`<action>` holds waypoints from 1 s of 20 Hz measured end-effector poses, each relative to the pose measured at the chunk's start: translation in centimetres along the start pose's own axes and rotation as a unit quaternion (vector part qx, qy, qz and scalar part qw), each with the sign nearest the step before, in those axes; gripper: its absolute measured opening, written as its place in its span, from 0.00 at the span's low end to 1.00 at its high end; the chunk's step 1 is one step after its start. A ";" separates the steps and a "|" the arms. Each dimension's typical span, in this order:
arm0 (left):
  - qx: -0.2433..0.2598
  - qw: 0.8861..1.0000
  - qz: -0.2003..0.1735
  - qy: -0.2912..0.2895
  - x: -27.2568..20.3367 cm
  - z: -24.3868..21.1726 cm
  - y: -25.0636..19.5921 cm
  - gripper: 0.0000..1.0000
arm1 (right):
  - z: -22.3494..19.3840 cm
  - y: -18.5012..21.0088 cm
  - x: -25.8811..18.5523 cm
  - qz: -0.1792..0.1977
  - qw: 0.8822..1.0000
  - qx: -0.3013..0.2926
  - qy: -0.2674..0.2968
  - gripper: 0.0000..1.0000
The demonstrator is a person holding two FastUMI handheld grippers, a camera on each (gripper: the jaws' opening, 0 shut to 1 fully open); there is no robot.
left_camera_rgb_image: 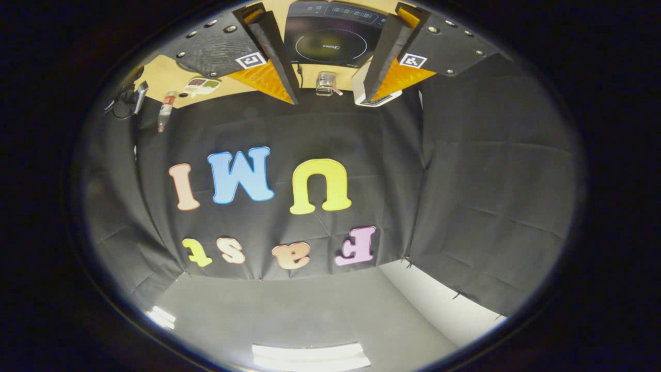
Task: First push the handle of the pot to place it horizontally, then grasp the pot with both hands and set it on the induction cooktop.
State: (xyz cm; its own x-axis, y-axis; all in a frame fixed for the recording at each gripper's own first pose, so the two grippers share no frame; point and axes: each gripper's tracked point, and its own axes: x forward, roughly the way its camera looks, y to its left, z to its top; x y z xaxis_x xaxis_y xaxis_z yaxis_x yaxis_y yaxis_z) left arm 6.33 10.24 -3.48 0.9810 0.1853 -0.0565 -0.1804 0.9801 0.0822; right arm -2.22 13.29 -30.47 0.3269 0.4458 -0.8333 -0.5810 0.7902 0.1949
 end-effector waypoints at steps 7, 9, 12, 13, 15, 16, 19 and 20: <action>0.010 1.000 0.009 0.013 1.2 -0.6 -2.1 0.78 | 0.3 -4.3 1.1 -0.015 0.998 0.048 0.024 0.02; 0.013 1.000 0.009 0.013 1.5 -0.7 -2.9 0.76 | 0.2 -4.7 1.1 -0.009 0.998 0.059 0.024 0.00; 0.014 1.000 0.006 0.014 2.1 -0.9 -4.4 0.75 | 0.4 -6.3 1.3 -0.018 0.998 0.061 0.025 0.02; 0.014 1.000 0.004 0.015 2.4 -0.9 -4.9 0.75 | 0.4 -6.9 1.4 -0.022 0.997 0.066 0.026 0.02; 0.013 1.000 0.001 0.019 2.8 -1.3 -5.8 0.75 | 0.4 -8.0 1.5 -0.027 0.996 0.078 0.026 0.02; 0.012 1.000 0.001 0.021 2.9 -1.6 -6.1 0.77 | 0.6 -8.5 1.7 -0.031 0.996 0.082 0.026 0.02; 0.013 1.000 0.003 0.026 3.4 -2.1 -6.9 0.75 | 0.8 -9.9 2.0 -0.040 0.995 0.084 0.026 0.02; 0.014 1.000 0.003 0.027 3.5 -2.3 -7.1 0.75 | 1.0 -10.5 2.1 -0.043 0.995 0.082 0.026 0.02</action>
State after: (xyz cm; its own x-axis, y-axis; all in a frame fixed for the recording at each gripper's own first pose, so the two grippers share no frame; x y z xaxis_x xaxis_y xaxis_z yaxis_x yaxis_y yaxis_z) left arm 10.89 4.04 -6.51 0.9744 0.1959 -0.1104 -0.1838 0.9767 0.1110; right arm 5.34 6.38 -33.74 0.3295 0.3547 -0.8750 -0.4218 0.8844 0.1997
